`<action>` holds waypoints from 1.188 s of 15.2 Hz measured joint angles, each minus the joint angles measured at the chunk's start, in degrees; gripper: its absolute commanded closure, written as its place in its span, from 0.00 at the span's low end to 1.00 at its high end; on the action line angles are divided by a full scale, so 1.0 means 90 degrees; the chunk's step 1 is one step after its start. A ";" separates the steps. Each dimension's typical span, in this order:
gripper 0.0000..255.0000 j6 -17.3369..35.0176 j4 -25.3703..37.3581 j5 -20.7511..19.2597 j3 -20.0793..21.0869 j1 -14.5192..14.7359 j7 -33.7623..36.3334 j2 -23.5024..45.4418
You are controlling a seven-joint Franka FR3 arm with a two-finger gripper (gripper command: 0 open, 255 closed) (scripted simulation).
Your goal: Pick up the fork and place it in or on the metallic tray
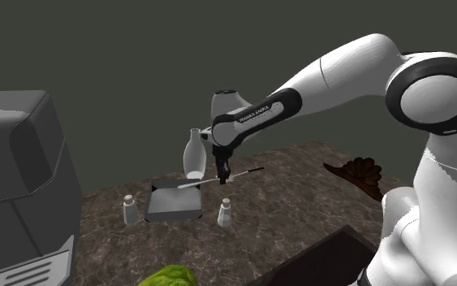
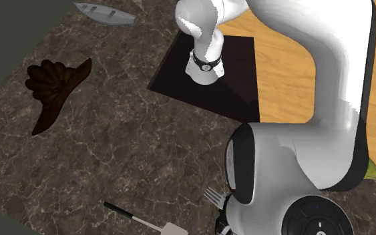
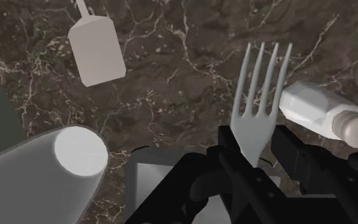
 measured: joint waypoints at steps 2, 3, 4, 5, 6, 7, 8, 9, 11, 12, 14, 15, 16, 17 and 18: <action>1.00 -0.0153 0.0528 0.0193 0.0109 0.0020 0.0052 0.0416; 1.00 -0.0284 0.0920 0.0315 0.0164 -0.0014 0.0035 0.0702; 1.00 -0.0411 0.1247 0.0396 0.0214 -0.0023 0.0064 0.0919; 1.00 -0.0496 0.1527 0.0468 0.0263 -0.0031 0.0098 0.1127; 1.00 -0.0583 0.1778 0.0523 0.0306 -0.0032 0.0140 0.1303; 1.00 -0.0681 0.2063 0.0582 0.0354 -0.0035 0.0191 0.1498; 1.00 -0.0836 0.2435 0.0643 0.0400 -0.0063 0.0229 0.1727; 1.00 -0.0987 0.2826 0.0705 0.0448 -0.0092 0.0275 0.1972; 1.00 -0.1239 0.3459 0.0785 0.0526 -0.0124 0.0382 0.2367; 1.00 -0.1429 0.3961 0.0844 0.0582 -0.0171 0.0452 0.2679; 1.00 -0.1538 0.4336 0.0895 0.0636 -0.0201 0.0509 0.2953; 1.00 -0.1500 0.4350 0.0909 0.0648 -0.0208 0.0509 0.3008; 1.00 -0.1451 0.4359 0.0926 0.0659 -0.0220 0.0503 0.3068; 1.00 -0.1397 0.4321 0.0933 0.0664 -0.0220 0.0500 0.3087; 1.00 -0.1357 0.4344 0.0948 0.0677 -0.0227 0.0501 0.3149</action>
